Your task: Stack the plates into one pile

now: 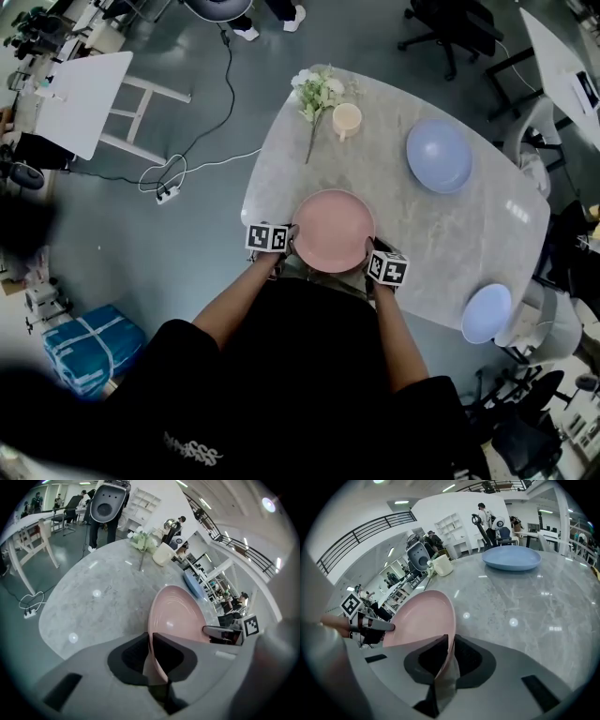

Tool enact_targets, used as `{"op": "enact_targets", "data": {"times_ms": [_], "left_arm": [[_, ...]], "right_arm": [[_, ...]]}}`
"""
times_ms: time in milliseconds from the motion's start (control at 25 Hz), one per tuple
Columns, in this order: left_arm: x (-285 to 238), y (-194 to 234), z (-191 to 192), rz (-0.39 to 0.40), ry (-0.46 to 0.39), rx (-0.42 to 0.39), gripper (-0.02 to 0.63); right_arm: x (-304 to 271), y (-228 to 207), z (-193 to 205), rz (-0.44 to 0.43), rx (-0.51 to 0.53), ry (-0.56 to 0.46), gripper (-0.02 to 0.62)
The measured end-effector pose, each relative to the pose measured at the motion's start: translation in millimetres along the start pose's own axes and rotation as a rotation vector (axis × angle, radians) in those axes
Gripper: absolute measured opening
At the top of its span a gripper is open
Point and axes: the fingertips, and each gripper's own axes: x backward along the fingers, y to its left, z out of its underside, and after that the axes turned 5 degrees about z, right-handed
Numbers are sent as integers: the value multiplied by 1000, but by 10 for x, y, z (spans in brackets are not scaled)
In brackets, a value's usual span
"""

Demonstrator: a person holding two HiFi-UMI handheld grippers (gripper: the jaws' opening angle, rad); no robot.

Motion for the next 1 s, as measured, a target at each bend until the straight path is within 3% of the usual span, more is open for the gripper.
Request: {"op": "enact_targets", "data": {"times_ms": [200,440,640,760,1000], "left_arm": [[228,-55,38,-6,-52,18,37],[624,-141,217,10,-62,-37,38],[1203,-252,387,44,-173,-43,40],[1431,-260,602,36,-202,-45,38],[1662,-231,1161,75,-199,21,38]], "right_arm": [[130,128,40,0,15,-30,46],[382,368,218,-14,-60,-50,38],[762,750,360,-15,-76,-115,35],[950,927,498,-15,-69,-148,32],[1273,1136,901,23,-15,-118,32]]}}
